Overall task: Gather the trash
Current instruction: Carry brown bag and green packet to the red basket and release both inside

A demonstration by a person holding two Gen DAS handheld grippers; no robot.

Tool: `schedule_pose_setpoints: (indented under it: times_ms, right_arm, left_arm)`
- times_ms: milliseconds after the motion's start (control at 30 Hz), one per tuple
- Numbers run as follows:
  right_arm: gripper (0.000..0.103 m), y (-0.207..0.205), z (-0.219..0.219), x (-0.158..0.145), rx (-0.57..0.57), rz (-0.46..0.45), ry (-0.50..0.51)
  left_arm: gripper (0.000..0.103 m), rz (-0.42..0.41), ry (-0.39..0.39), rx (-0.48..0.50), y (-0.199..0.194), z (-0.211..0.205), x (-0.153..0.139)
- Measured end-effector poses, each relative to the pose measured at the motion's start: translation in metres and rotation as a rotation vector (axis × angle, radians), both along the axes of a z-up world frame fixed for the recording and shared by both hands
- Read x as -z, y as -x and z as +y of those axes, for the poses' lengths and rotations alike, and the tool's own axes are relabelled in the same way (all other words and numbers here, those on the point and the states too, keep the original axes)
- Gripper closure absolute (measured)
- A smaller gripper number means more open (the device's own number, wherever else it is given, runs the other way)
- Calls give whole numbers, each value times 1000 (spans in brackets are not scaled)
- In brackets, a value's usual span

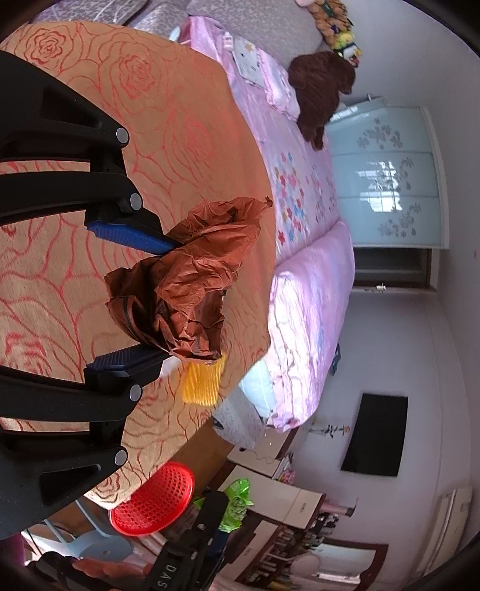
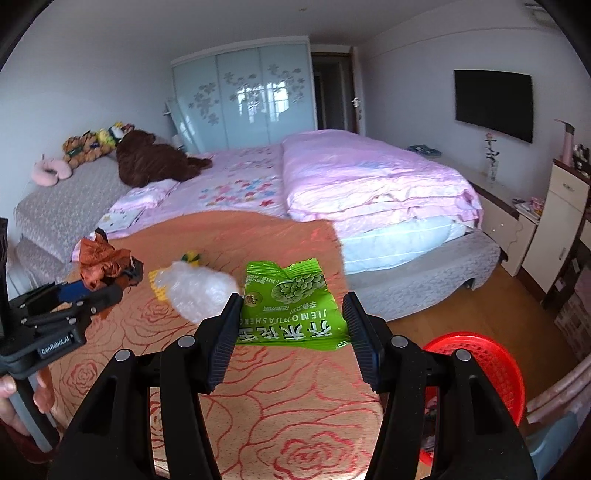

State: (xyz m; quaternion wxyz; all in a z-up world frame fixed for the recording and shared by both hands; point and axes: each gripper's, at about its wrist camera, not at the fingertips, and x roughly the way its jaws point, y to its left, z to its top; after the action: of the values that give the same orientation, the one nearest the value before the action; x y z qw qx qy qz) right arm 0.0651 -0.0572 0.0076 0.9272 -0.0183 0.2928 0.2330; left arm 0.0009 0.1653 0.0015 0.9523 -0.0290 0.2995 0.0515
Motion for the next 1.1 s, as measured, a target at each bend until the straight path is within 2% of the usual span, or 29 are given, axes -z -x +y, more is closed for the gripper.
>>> schedule_pose_setpoints:
  times_ms: [667,1100]
  right_arm:
    - [49,-7,-91,-9,211,-25,-33]
    - [49,-5,-148,11,357,12,-45]
  left_arm:
    - [58,34,-3,210,-48,-93,-1]
    - [58,90,5,329,-81,-161,12]
